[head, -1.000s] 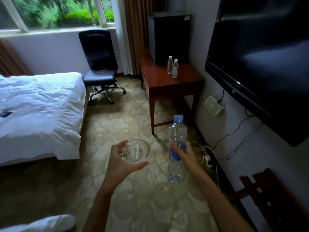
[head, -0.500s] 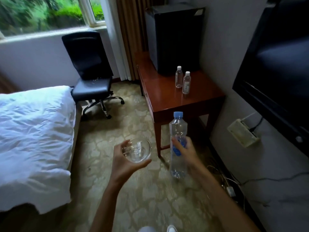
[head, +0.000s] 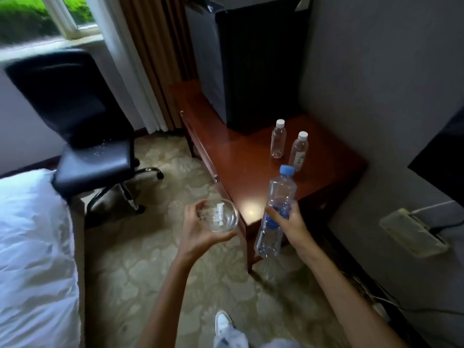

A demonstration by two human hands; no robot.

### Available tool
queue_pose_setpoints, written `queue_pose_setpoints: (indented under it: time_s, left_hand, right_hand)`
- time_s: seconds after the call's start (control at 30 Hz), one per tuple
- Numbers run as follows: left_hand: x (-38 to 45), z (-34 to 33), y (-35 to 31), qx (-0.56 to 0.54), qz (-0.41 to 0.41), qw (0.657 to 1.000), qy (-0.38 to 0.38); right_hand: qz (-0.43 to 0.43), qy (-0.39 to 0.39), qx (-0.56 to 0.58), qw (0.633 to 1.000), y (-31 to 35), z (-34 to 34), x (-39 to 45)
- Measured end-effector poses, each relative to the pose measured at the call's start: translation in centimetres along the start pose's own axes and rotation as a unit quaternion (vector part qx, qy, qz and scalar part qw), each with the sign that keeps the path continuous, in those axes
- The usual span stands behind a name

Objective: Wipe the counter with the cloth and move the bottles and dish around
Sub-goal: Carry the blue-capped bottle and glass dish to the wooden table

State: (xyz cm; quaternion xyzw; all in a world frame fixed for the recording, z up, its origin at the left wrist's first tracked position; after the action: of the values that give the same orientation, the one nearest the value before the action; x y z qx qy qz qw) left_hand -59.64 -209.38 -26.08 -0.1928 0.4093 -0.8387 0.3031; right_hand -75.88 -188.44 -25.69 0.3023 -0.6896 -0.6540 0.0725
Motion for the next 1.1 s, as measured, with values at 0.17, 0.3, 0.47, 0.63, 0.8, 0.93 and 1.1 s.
queue_pose_setpoints:
  time_s: [0.17,0.3,0.47,0.63,0.8,0.93,1.1]
  left_hand:
    - [12.6,-1.8,0.8,0.015,-0.058,0.994,0.087]
    - [21.2,-6.3,1.3,0.028,-0.096,0.982,0.162]
    - [28.7,-13.5,2.2,0.039,-0.116,0.966,0.229]
    - [33.6,-18.0,3.6,0.044,-0.142,0.943,0.297]
    - [37.5,-21.0,4.9,0.07,-0.165,0.922,0.343]
    - [39.5,-23.0,6.1,0.071,-0.176,0.906,0.379]
    - [40.8,-24.3,7.8,0.092,-0.183,0.872,0.445]
  right_hand:
    - [0.027,-0.091,-0.009,0.995,1.6,-1.1,7.3]
    - [0.017,-0.203,-0.024,0.979,0.7,-0.1,12.7]
    - [-0.004,-0.293,-0.026,0.956,-1.9,1.3,19.7]
    - [-0.038,-0.355,-0.024,0.934,-4.3,2.2,23.0]
    - [0.007,-0.415,-0.043,0.909,-4.3,0.4,23.8]
    - [0.012,-0.452,-0.029,0.892,-5.0,-1.0,24.3]
    - [0.01,-0.517,0.004,0.856,-5.0,-2.3,24.2]
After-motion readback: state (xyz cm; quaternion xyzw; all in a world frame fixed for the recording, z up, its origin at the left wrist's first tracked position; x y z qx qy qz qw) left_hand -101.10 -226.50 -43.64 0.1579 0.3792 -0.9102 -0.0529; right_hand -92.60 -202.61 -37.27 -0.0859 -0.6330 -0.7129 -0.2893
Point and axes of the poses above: each hand's wrist, its own x-axis towards the middle knuckle, its own z-axis out of the back of the hand, y = z × x, the point moved 3 cm from there along x, towards the middle knuckle, and after that the axes turned 5 degrees about x, right-handed, at the moved point
